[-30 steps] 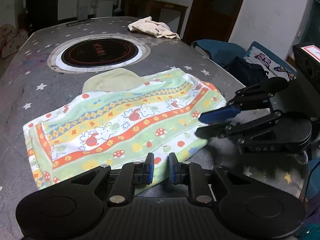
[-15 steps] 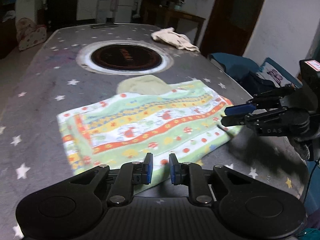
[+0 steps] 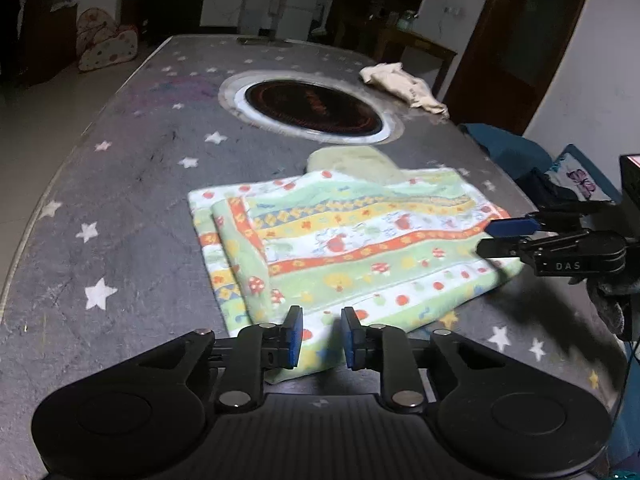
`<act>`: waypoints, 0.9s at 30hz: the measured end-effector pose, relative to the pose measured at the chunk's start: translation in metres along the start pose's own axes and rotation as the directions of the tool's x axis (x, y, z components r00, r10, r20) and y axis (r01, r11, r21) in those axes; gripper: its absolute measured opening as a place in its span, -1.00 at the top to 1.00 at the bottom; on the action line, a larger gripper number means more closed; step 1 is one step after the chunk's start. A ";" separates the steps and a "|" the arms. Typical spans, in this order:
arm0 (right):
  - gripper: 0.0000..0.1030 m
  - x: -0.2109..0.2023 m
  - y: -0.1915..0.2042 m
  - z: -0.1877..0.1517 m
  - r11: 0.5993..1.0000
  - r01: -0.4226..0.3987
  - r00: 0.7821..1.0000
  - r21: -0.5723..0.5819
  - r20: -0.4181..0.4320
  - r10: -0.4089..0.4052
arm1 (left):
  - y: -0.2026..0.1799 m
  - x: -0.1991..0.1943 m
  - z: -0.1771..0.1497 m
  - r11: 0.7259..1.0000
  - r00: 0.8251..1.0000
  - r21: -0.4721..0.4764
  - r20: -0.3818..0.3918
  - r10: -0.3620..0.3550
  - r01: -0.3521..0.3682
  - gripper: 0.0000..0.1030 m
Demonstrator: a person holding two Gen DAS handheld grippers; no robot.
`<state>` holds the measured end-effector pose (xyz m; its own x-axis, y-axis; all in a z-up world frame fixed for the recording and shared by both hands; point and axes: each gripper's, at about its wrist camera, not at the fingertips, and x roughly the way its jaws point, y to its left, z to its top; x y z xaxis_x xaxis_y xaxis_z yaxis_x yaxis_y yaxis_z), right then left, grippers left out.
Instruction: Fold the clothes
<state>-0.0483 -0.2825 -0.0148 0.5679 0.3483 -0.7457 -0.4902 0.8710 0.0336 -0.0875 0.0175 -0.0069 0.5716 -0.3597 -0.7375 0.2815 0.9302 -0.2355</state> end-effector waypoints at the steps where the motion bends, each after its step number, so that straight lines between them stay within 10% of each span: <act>1: 0.22 0.000 -0.001 -0.002 1.000 -0.003 1.000 0.009 0.005 0.003 | 0.000 0.000 0.000 1.000 1.000 0.000 0.000 0.001 -0.001 0.56; 12: -0.33 0.004 0.014 -0.006 0.999 -0.041 0.997 0.022 0.071 0.039 | 0.000 -0.009 -0.003 1.000 1.000 0.003 0.020 0.021 -0.021 0.28; 27: -0.70 0.011 0.018 -0.011 0.999 -0.038 0.995 0.029 0.098 0.035 | 0.013 -0.035 -0.006 0.998 0.992 -0.015 0.107 0.066 -0.065 0.86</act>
<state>-0.0580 -0.2668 -0.0293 0.6128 0.4110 -0.6750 -0.4920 0.8668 0.0811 -0.1087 0.0425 0.0126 0.6680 -0.3032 -0.6796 0.2320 0.9526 -0.1969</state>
